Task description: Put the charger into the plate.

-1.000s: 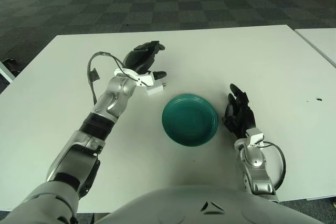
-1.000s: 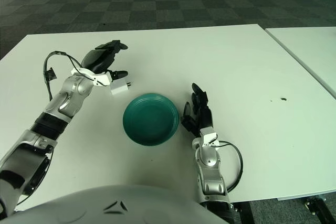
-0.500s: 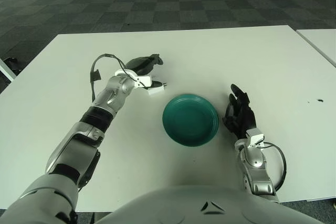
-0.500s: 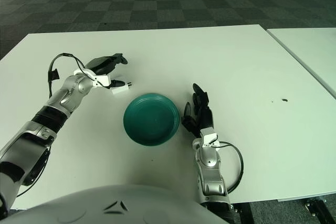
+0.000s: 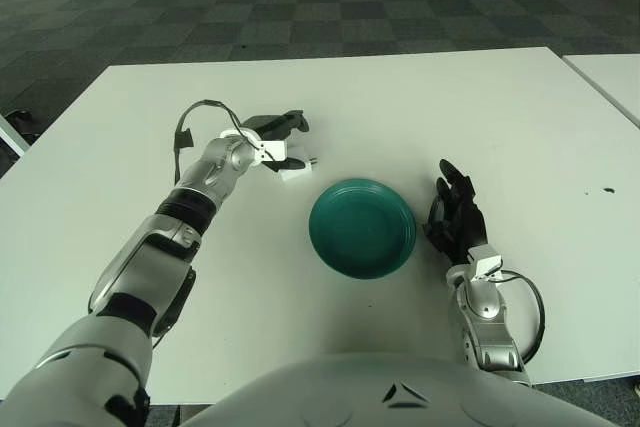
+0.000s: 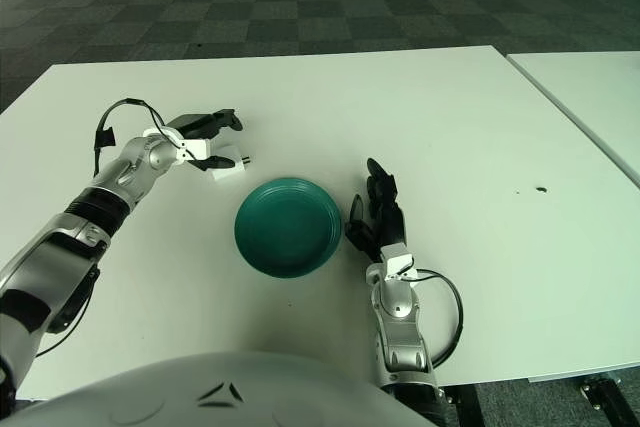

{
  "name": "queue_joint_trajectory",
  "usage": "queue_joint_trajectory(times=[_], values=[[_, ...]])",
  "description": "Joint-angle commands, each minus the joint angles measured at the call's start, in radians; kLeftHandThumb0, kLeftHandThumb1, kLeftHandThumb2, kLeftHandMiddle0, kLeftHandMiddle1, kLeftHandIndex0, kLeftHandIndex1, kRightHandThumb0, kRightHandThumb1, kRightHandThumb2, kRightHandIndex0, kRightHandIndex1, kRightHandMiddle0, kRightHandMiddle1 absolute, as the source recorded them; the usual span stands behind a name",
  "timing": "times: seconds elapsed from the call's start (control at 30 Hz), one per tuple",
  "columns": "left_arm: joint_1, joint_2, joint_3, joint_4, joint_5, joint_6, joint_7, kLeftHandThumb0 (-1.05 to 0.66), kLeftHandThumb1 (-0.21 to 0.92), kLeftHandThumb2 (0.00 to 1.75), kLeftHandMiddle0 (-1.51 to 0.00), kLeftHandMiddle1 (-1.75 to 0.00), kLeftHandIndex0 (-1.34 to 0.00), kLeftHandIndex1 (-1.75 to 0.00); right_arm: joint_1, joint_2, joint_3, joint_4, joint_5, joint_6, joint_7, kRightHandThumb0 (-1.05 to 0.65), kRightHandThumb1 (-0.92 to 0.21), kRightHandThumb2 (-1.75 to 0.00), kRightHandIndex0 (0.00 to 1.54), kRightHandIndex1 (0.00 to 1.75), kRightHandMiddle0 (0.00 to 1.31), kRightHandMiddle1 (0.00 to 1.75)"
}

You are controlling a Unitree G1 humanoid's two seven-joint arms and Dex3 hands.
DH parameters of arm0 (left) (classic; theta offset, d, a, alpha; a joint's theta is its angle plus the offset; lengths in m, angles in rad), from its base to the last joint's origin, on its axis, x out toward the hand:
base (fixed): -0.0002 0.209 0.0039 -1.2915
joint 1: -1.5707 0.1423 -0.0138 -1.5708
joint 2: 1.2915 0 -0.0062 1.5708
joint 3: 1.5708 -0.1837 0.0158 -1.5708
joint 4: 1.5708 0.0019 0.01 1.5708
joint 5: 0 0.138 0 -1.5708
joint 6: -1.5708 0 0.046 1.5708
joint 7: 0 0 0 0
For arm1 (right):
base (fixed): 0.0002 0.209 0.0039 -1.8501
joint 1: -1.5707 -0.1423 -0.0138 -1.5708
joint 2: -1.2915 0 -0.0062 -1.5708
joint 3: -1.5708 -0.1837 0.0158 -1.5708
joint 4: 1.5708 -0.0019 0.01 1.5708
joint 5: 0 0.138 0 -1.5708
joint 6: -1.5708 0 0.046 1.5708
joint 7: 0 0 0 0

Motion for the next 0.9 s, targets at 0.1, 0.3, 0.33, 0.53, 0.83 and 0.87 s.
queue_joint_trajectory(times=[0.1,0.3,0.33,0.53,0.83,0.87], values=[[-0.031,0.0,-0.011,0.052,0.001,-0.009,0.017,-1.05,0.92,0.61,-0.26,0.0,-0.08,-0.9,0.028,0.002,-0.006,0.059,0.007,0.043,0.001,-0.85,-0.92,-0.91,0.15,0.0,0.0,0.41],[-0.04,-0.005,-0.018,0.089,0.002,-0.018,0.028,-1.05,0.92,0.62,-0.26,0.0,-0.07,-0.89,0.027,0.004,-0.006,0.064,0.008,0.039,0.0,-0.86,-0.92,-0.91,0.14,0.0,0.0,0.4],[-0.041,-0.005,-0.019,0.093,0.001,-0.019,0.029,-1.05,0.92,0.63,-0.26,0.0,-0.07,-0.89,0.028,0.004,-0.007,0.063,0.008,0.039,0.001,-0.86,-0.92,-0.91,0.14,0.0,0.0,0.41],[-0.054,-0.015,-0.027,0.148,-0.006,-0.031,0.025,-1.05,0.92,0.65,-0.26,0.0,-0.07,-0.89,0.029,0.002,-0.007,0.065,0.006,0.037,0.0,-0.85,-0.92,-0.91,0.15,0.0,0.0,0.43],[-0.069,-0.028,-0.033,0.207,-0.019,-0.039,0.0,-1.05,0.92,0.67,-0.26,0.0,-0.04,-0.88,0.031,-0.001,-0.011,0.066,0.009,0.038,0.003,-0.86,-0.92,-0.92,0.14,0.0,0.0,0.41],[-0.07,-0.029,-0.034,0.212,-0.02,-0.04,-0.001,-1.05,0.92,0.67,-0.27,0.0,-0.04,-0.88,0.031,-0.001,-0.011,0.066,0.009,0.039,0.003,-0.86,-0.92,-0.92,0.14,0.0,0.0,0.4]])
